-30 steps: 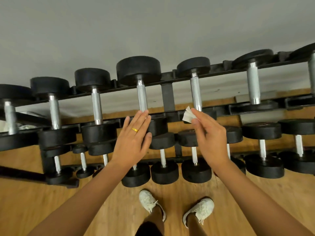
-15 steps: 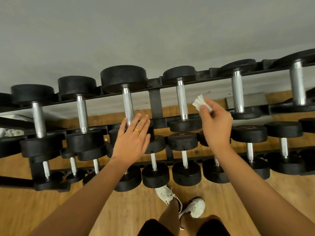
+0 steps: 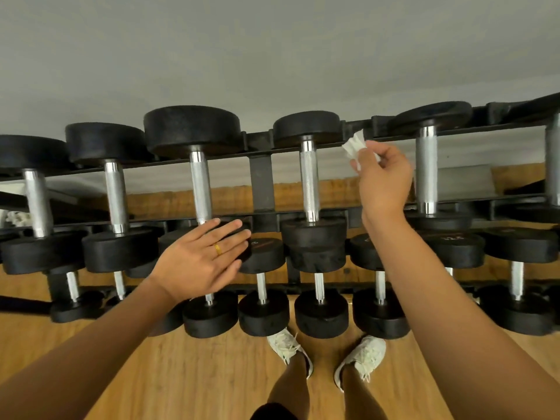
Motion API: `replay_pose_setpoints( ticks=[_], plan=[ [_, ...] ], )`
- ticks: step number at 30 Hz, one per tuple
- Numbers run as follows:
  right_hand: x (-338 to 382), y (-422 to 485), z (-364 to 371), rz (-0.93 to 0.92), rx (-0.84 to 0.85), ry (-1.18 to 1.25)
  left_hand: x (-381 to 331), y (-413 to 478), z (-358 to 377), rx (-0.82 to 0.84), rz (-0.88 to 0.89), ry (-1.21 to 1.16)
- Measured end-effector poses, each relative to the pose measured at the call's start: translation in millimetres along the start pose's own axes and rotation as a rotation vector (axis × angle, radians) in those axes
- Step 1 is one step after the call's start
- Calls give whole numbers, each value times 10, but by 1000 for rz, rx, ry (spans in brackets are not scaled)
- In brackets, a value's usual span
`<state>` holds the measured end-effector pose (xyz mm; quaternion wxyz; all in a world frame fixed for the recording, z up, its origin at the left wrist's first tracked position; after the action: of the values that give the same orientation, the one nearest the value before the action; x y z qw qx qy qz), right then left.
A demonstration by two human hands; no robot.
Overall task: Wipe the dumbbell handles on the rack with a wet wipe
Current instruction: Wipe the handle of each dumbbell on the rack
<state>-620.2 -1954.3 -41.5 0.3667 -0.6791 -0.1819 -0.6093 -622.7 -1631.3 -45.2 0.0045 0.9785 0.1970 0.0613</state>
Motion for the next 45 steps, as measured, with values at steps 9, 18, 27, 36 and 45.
replay_pose_setpoints(
  ticks=[9, 18, 27, 36, 45],
  plan=[
    [15, 484, 310, 4, 70, 3, -33, 36, 25, -8, -12, 28],
    [-122, 434, 128, -17, 397, -34, -15, 2, 52, -5, -18, 7],
    [-123, 560, 168, 106, 436, 74, -14, 28, 25, 10, -26, 22],
    [-21, 621, 225, 128, 307, -5, -15, 7, 38, 31, -30, 26],
    [-62, 588, 286, 58, 243, -75, -21, 9, 42, 20, -33, 36]
  ],
)
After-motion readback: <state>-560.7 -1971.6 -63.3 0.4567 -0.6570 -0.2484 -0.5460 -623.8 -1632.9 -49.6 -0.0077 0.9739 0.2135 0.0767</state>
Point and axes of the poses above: each hand's wrist, its own y-axis towards the middle knuckle, its own z-axis out of the palm, x = y × z, the point moved 2 cm from there along y, towards the middle knuckle, and after that the axes turned 4 degrees about x, right-handed, at the moved point
